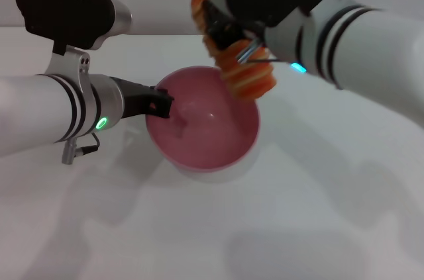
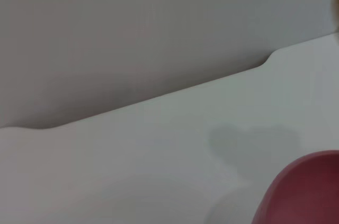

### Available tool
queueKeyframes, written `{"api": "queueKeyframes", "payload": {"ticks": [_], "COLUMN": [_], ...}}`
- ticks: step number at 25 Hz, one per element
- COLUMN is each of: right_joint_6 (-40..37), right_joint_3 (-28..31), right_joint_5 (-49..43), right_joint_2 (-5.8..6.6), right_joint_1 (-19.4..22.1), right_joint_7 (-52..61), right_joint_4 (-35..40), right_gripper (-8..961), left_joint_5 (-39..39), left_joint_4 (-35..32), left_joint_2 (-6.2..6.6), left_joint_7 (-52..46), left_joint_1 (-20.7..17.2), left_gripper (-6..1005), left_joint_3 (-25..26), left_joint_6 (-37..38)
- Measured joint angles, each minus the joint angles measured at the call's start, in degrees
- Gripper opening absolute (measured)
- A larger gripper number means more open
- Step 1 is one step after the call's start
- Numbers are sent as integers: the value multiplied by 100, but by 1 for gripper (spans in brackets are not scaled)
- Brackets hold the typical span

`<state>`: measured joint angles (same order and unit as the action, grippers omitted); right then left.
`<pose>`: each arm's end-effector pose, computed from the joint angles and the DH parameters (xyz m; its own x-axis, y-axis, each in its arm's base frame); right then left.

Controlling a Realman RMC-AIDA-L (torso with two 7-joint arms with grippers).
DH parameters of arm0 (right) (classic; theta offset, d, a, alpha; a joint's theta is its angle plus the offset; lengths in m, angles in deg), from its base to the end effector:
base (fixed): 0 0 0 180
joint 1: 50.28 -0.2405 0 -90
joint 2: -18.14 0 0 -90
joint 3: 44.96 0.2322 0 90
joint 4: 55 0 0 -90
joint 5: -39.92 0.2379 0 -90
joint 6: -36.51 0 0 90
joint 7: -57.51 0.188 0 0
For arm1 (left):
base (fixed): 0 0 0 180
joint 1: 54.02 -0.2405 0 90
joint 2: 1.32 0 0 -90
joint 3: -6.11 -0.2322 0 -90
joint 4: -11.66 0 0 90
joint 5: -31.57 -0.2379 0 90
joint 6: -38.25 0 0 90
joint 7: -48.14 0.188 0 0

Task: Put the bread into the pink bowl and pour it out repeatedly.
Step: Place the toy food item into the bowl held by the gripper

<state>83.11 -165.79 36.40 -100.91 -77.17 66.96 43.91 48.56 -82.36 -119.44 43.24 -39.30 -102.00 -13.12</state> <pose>0.0087 0.3787 -0.0757 0.9655 -0.1600 -0.2054 -0.2604 -0.5961 -0.7595 -0.1416 0.3813 -0.0591 0.7204 0.6192 0.3126 0.6435 -0.4284 -0.6343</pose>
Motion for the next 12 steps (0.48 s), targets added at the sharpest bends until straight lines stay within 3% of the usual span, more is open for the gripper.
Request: {"api": "queueKeyframes", "payload": {"ticks": [12], "right_joint_6": [-475], "right_joint_3": [-357], "right_joint_5": [297], "right_joint_2": [-14], "right_joint_1": [-42], "right_joint_7": [6], "right_joint_4": [-235], "right_gripper": [169], "left_joint_5": [43], "left_joint_4": [-30], "left_joint_2": [16], "left_joint_7": [47], "left_joint_1": [4], "left_gripper": [49], "left_joint_3": [33], "left_joint_6": [52]}}
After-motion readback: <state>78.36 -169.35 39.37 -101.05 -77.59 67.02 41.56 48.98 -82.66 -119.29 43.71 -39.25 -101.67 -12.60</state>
